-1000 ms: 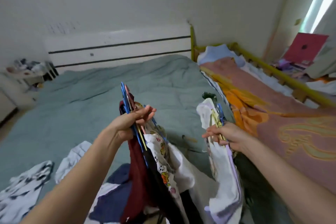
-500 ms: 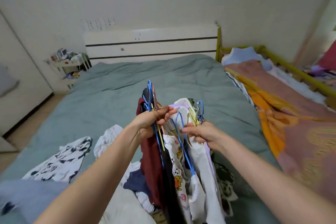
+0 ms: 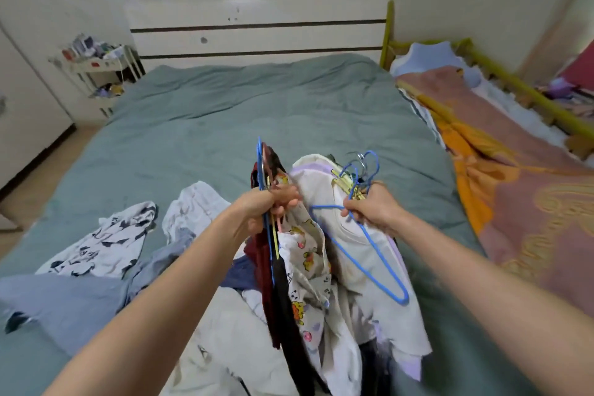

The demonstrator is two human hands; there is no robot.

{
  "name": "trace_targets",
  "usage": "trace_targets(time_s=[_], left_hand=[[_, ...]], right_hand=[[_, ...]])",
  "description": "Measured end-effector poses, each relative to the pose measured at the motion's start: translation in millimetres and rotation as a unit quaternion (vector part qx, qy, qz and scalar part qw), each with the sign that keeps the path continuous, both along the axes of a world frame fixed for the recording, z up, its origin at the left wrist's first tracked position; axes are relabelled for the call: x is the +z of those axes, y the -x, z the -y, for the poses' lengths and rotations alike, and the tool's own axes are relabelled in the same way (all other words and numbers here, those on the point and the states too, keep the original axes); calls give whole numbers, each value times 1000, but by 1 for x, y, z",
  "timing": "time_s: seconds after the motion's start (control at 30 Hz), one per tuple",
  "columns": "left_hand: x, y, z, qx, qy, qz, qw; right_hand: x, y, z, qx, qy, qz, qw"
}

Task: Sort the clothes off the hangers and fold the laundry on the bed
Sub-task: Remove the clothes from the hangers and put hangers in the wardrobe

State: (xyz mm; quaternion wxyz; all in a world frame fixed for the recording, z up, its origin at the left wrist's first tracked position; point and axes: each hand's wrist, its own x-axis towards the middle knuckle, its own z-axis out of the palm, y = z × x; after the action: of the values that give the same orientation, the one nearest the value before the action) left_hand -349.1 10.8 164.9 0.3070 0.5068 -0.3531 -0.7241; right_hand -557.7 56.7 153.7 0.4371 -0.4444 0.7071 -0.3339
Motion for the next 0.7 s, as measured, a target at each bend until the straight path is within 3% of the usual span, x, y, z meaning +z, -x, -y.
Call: trace_targets(time_s=[0.2,0.3,0.4,0.47,0.7], left_hand=[[-28,-25,3,-21,-1,188,982],[-21,-38,11,4,24,278,960],[-13,-51,15,14,86,392,916],[-14,-49,7,-2,102,394,913],[-77,4,-69,-78,77,283,953]], right_hand=[[-26,43,-12,-59,-3,-53,997],[-32,55,-20,-98,-15,-63,993],[-38,59,-24,-127,-15,-67,989],[-42,58,-25,-151,-17,-68,986],[-57,36,-47,-166,-30,-38,985]])
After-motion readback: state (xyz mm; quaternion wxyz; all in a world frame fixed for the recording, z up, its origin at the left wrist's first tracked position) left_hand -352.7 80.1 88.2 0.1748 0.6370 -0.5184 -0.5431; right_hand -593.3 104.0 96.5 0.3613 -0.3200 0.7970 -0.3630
